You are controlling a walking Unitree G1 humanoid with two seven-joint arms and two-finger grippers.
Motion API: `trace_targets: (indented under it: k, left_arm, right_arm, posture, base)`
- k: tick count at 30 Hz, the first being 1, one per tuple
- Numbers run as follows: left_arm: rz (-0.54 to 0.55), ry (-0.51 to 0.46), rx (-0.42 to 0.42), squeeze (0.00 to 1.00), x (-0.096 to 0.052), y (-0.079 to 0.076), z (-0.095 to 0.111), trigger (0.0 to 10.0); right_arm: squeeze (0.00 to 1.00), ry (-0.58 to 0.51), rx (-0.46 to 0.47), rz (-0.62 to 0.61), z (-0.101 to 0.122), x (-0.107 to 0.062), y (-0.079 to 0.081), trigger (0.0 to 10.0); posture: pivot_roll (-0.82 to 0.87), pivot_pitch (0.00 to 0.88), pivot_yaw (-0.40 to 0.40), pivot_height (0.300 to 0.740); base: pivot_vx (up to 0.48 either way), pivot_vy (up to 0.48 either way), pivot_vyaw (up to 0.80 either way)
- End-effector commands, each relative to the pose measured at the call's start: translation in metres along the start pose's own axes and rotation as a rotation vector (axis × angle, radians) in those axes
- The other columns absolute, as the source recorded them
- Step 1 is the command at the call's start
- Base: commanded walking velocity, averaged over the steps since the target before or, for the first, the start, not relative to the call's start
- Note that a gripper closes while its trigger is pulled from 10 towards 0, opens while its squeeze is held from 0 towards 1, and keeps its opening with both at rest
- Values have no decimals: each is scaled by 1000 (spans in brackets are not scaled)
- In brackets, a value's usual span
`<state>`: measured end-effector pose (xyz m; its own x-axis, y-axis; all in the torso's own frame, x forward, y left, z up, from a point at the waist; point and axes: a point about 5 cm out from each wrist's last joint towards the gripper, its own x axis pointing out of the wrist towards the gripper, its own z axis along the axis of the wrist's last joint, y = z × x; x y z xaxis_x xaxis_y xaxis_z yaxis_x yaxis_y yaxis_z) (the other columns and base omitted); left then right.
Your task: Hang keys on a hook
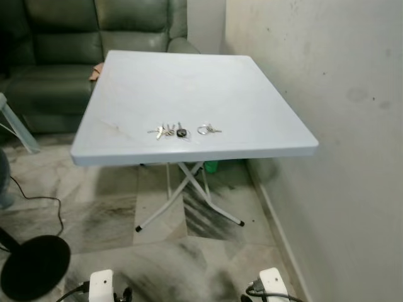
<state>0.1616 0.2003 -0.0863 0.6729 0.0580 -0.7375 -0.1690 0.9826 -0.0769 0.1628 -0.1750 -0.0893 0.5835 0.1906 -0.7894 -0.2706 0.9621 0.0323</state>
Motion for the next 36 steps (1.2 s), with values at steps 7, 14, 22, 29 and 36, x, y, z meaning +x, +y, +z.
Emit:
trace_targets:
  k: [7,14,22,29,36]
  left_arm:
    - [0,8,-8,0,0,-2,-2,10000]
    - [-1,-6,1,0,0,-3,0,10000]
    - [5,-132,22,0,5,-4,25,10000]
    - [-13,-324,-9,0,4,-2,56,10000]
    - [-73,-534,29,0,-5,-13,83,10000]
  right_arm:
    - [1000,-12,7,-6,3,0,-3,10000]
    - [1000,-15,10,-15,5,0,-5,10000]
    - [0,-106,-38,-2,27,4,-6,10000]
    - [0,-273,-83,55,59,6,0,10000]
    - [0,-487,-147,93,96,2,7,10000]
  posture:
    - [-85,0,-37,732]
    - [-87,0,-35,732]
    - [-96,0,-31,732]
    - [-103,0,-32,732]
    - [-100,0,-35,732]
  base:
    - [0,407,0]
    - [0,39,0]
    - [0,0,0]
    - [0,0,0]
    - [0,0,0]
